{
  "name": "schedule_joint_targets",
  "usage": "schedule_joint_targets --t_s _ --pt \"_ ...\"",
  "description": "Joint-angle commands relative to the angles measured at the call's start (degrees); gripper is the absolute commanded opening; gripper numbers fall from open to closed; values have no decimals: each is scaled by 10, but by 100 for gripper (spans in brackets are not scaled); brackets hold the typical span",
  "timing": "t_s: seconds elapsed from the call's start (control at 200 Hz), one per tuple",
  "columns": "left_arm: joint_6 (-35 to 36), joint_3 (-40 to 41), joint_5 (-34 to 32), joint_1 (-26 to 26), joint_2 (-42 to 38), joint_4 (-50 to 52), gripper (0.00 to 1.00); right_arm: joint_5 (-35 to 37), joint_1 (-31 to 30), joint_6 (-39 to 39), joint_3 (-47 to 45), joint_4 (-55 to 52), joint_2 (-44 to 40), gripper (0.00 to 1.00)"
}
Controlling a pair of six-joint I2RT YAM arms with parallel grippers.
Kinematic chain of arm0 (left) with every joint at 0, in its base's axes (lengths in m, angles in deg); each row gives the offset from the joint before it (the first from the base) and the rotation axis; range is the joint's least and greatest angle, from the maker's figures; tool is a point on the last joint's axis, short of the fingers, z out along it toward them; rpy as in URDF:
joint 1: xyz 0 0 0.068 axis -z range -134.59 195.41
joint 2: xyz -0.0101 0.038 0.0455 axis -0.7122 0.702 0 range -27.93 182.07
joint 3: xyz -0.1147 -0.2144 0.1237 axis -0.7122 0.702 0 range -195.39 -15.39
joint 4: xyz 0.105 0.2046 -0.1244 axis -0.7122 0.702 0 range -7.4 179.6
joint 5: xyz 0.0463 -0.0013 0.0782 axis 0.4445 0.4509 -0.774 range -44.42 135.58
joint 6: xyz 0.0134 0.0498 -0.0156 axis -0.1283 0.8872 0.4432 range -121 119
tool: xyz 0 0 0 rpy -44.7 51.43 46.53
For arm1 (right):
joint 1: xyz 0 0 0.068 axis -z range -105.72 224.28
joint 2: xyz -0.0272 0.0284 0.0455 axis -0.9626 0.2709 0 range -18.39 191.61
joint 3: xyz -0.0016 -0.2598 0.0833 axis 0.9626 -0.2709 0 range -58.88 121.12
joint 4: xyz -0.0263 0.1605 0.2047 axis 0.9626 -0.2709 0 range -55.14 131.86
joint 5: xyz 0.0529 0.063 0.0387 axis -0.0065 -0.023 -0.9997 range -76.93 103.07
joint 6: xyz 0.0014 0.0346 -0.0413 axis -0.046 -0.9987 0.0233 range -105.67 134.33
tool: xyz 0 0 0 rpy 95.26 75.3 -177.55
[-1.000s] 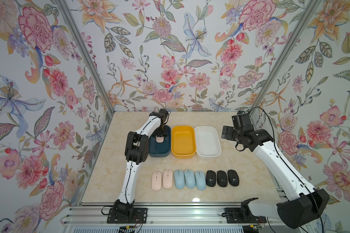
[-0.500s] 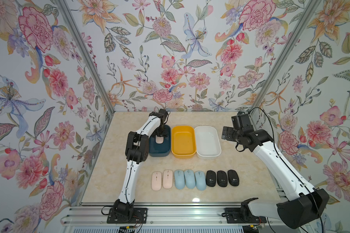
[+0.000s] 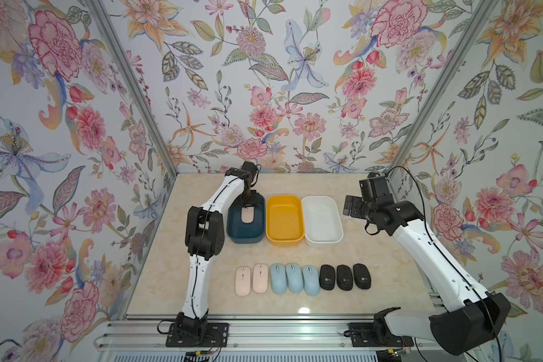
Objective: Place the mice by color into the storage box
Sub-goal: Place the mouse in the storage box, then pick up the mouse from the center of the board.
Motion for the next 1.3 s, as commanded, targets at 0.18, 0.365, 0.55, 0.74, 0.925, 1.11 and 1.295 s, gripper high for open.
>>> schedule_joint_targets --t_s 0.18,0.365,0.55,0.74,0.925,1.11,1.295 --pt "-16 189 -25 48 -224 15 85 -21 -4 9 -6 29 -5 98" --pt "-57 335 -32 93 -357 15 84 -32 -4 22 6 32 17 98" --pt "-75 452 -24 103 -460 14 82 -44 -9 27 11 33 33 98" --pt "-123 550 -15 123 -529 12 81 -42 -20 26 8 33 37 98" --pt "-157 606 -6 156 -546 -5 81 -39 -26 22 -8 33 34 98" --pt "-181 682 21 170 -549 -60 80 -34 -26 19 -22 32 27 98" --pt "-191 733 35 179 -541 -90 81 -32 -28 16 -28 32 22 98"
